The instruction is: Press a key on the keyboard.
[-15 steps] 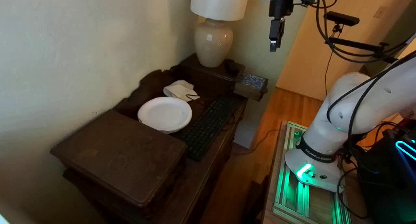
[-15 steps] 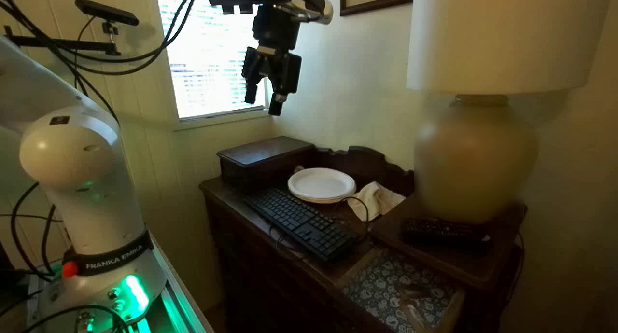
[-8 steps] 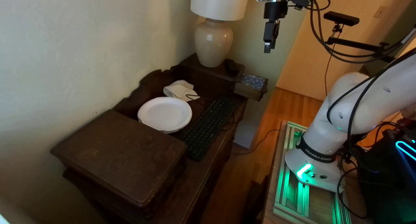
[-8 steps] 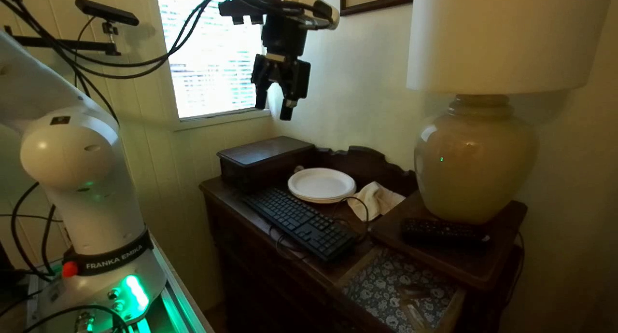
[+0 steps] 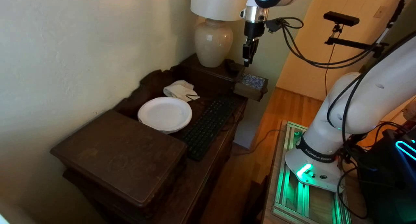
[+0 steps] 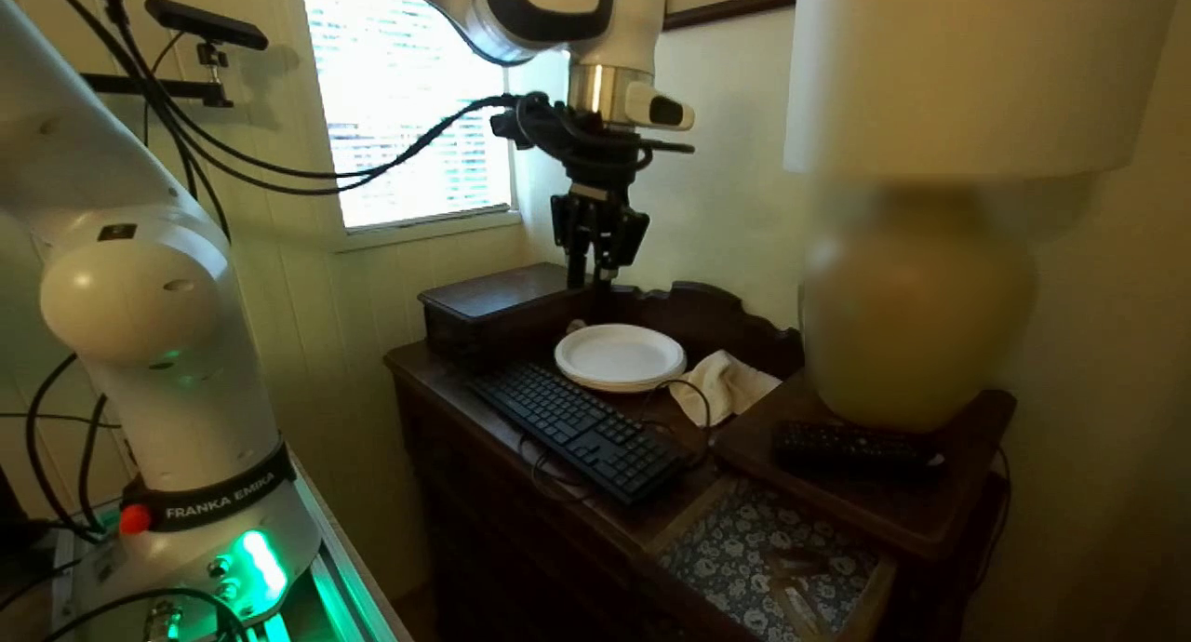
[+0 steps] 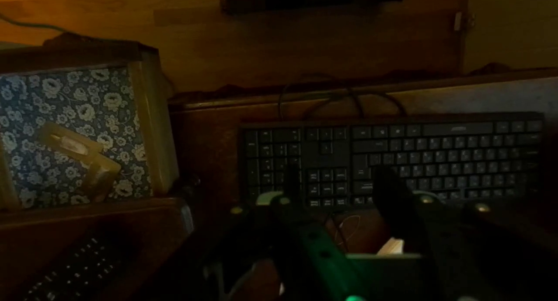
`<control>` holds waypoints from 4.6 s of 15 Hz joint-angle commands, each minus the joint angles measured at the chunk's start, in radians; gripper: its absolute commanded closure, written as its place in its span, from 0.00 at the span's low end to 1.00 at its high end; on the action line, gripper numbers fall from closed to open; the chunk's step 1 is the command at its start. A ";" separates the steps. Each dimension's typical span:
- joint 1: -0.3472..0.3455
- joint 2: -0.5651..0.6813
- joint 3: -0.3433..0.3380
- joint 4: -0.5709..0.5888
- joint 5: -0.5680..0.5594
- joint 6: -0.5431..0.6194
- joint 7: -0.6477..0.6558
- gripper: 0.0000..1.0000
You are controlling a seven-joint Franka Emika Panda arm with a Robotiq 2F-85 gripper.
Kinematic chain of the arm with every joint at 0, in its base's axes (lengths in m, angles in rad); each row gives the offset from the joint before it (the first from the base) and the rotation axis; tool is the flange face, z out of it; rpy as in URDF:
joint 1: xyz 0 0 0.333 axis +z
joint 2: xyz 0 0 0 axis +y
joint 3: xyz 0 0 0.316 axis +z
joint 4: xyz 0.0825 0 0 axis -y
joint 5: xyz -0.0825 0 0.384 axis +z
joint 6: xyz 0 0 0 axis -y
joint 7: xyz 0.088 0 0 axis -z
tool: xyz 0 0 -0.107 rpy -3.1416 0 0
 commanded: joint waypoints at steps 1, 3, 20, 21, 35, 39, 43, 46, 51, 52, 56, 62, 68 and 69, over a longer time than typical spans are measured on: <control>-0.011 0.103 0.006 -0.023 0.048 0.128 0.043 0.82; -0.015 0.163 0.007 -0.031 0.067 0.187 0.058 0.97; -0.034 0.423 0.032 -0.027 0.130 0.415 0.083 1.00; -0.034 0.435 0.036 -0.027 0.131 0.438 0.081 1.00; -0.060 0.618 0.067 0.023 0.151 0.582 0.075 1.00; -0.067 0.643 0.086 0.042 0.163 0.575 0.070 1.00; -0.074 0.664 0.106 0.059 0.195 0.568 0.064 1.00; -0.078 0.681 0.109 0.069 0.196 0.571 0.073 1.00; -0.087 0.698 0.108 0.076 0.193 0.572 0.077 1.00; -0.089 0.704 0.108 0.079 0.192 0.569 0.078 1.00; -0.099 0.734 0.116 0.091 0.204 0.561 0.064 1.00; -0.101 0.690 0.122 0.067 0.195 0.563 0.060 1.00; -0.085 0.562 0.125 0.012 0.190 0.533 0.066 1.00; -0.083 0.540 0.125 0.004 0.190 0.519 0.068 1.00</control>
